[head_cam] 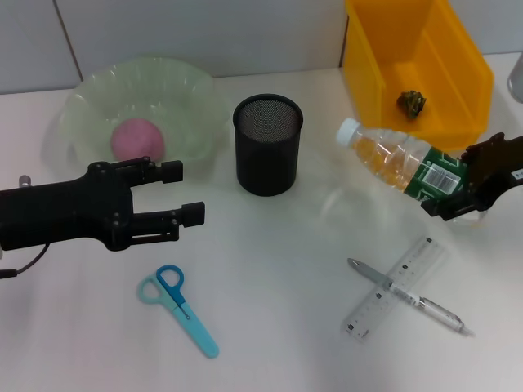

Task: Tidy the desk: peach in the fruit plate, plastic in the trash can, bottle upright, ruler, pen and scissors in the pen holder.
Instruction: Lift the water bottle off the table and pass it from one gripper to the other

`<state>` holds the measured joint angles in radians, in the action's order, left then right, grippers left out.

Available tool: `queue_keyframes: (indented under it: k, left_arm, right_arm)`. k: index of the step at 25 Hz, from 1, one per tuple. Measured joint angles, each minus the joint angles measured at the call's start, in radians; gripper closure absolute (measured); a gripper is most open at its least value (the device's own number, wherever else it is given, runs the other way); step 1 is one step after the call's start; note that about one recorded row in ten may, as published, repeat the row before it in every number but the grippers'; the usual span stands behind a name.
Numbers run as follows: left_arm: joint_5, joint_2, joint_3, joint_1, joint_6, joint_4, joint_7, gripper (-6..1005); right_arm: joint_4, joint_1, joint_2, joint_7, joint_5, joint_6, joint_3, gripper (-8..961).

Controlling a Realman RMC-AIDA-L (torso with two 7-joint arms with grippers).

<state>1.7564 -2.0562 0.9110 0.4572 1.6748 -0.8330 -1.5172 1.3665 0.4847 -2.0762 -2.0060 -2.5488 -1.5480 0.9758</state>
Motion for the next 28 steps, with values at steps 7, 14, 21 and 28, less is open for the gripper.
queue_keyframes:
  k: [7,14,21,28]
  left_arm:
    - [0.000,-0.002,-0.004,0.000,0.000,0.001,-0.001,202]
    - [-0.029,-0.005,-0.011,0.006,0.000,0.026,-0.002,203]
    - [-0.110,-0.005,-0.010,0.006,0.000,0.063,-0.003,203]
    - [-0.163,-0.009,-0.004,0.008,0.002,0.102,-0.002,203]
  right_arm:
    - [0.027,-0.055,-0.001,0.068,0.133,0.011,-0.011,187]
    - [0.024,-0.110,-0.002,0.193,0.337,0.015,-0.040,187]
    - [-0.017,-0.137,-0.004,0.308,0.506,0.019,-0.041,187]
    - [-0.072,-0.139,-0.004,0.382,0.594,0.019,-0.042,186]
